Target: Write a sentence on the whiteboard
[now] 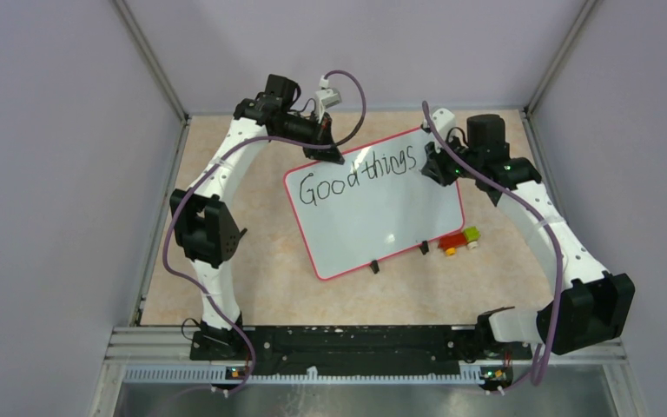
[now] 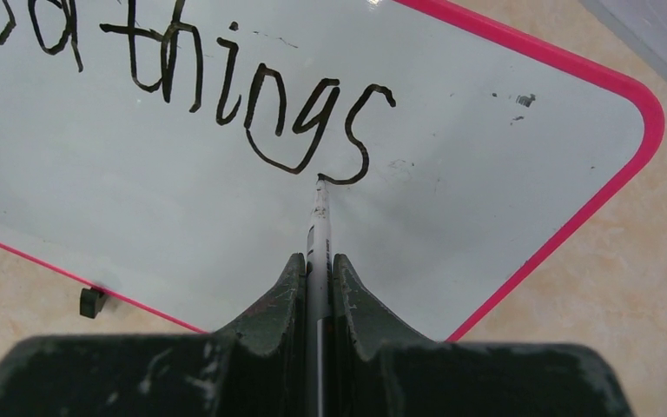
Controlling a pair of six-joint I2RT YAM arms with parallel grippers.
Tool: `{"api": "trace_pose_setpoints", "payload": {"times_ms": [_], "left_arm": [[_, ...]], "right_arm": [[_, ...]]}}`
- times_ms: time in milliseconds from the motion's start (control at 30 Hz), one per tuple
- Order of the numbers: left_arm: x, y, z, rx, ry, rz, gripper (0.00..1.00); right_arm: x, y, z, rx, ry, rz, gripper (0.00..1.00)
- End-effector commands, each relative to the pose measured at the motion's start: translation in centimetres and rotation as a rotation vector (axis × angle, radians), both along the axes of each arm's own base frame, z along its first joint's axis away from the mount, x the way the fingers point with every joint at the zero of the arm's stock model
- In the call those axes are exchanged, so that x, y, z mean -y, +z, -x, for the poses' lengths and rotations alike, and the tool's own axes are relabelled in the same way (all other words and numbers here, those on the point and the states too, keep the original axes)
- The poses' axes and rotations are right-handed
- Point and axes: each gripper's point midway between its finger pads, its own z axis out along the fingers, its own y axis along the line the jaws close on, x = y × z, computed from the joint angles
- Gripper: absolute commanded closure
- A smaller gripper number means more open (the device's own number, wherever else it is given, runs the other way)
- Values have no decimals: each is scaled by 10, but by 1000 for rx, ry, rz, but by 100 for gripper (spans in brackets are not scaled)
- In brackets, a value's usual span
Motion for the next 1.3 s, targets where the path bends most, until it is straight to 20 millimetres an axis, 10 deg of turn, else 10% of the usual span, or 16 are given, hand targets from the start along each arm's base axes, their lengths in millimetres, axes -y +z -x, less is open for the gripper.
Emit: {"api": "trace_pose_setpoints", "payload": {"times_ms": [0,433,867,1267], "left_arm": [[5,-19,-1,44,-32,-57,100],[6,-16,-5,42,-21,-55,98],[-23,0,-2,32,31,-37,54],[-81,7,8,1,144,37,38]], "right_arm": [[-11,21,0,28,38,-54,100],[-42,44,38,-13,211,-151,100],[-80,44,63,-50,280,-192,100],[-111,44,82,-63,341,-205,100]]}}
